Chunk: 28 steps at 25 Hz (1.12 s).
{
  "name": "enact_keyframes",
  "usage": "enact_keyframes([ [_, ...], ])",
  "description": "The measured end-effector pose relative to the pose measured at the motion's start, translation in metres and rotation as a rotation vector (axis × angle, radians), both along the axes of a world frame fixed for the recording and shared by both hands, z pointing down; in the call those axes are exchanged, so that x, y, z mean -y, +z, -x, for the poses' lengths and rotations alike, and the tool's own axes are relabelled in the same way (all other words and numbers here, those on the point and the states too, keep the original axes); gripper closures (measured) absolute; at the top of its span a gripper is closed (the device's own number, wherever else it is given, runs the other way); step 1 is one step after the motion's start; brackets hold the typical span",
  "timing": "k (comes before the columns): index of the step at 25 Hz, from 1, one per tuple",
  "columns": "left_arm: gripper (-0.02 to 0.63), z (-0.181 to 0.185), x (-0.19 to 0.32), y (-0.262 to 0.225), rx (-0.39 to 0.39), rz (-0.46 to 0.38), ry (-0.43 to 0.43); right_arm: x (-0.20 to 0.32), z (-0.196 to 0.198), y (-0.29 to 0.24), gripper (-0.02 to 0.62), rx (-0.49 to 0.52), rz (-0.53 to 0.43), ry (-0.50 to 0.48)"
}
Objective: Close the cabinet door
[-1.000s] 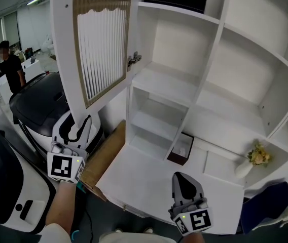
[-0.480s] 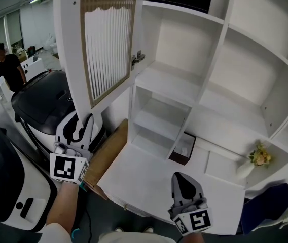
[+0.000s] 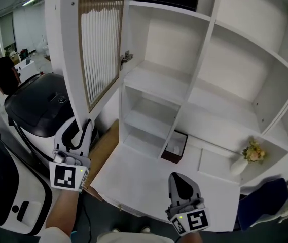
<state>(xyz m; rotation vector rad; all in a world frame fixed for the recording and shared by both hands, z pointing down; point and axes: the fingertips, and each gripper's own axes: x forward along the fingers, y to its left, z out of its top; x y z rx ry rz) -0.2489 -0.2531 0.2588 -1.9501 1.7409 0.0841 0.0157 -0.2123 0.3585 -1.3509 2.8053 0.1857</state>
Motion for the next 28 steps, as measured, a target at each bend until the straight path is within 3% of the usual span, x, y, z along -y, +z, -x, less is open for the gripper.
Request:
enact_keyframes([
  [17, 0.488, -0.062, 0.002, -0.003, -0.038, -0.015, 0.053, 0.001, -0.030, 0.000, 0.595, -0.010, 0.000, 0.005],
  [28, 0.468, -0.098, 0.010, -0.001, -0.021, -0.020, 0.064, 0.004, -0.059, 0.004, 0.595, -0.003, 0.003, 0.031],
])
